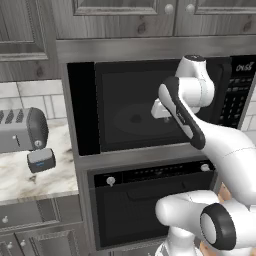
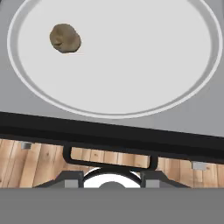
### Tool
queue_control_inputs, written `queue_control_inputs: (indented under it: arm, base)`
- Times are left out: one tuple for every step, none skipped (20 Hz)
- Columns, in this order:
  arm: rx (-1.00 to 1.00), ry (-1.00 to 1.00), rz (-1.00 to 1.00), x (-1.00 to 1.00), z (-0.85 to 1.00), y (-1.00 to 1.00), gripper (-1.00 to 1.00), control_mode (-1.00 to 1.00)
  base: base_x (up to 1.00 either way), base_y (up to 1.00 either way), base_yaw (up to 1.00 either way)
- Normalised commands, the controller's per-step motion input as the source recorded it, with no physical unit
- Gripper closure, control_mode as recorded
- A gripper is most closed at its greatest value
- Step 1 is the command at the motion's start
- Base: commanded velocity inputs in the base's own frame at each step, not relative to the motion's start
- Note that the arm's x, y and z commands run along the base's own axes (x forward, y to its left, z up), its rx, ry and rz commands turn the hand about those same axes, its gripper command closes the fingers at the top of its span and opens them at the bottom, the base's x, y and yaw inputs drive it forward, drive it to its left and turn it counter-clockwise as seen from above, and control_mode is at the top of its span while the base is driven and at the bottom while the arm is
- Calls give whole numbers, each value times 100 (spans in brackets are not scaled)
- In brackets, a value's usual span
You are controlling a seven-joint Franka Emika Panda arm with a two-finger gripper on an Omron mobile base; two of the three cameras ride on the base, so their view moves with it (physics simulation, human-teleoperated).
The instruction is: Open the microwave door.
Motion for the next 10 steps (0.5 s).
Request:
queue_control_inputs:
  arm:
    - [0, -1, 0, -1, 0, 0, -100, -100]
    - [0, -5, 0, -9, 0, 0, -100, -100]
    - [0, -10, 0, -16, 0, 0, -100, -100]
    - [0, -15, 0, -24, 0, 0, -100, -100]
    - [0, -17, 0, -26, 0, 0, -100, -100]
    - [0, -20, 0, -29, 2, 0, -100, -100]
    - [0, -20, 0, -29, 2, 0, -100, -100]
    - [0, -21, 0, -28, 0, 0, -100, -100]
    - [0, -22, 0, -29, 0, 0, -100, -100]
    - [0, -19, 0, -24, 0, 0, -100, -100]
  base:
    - [0, 0, 0]
    - [0, 0, 0]
    - [0, 0, 0]
    - [0, 0, 0]
    - [0, 0, 0]
    - [0, 0, 0]
    - [0, 0, 0]
    - [0, 0, 0]
    - [0, 0, 0]
    - [0, 0, 0]
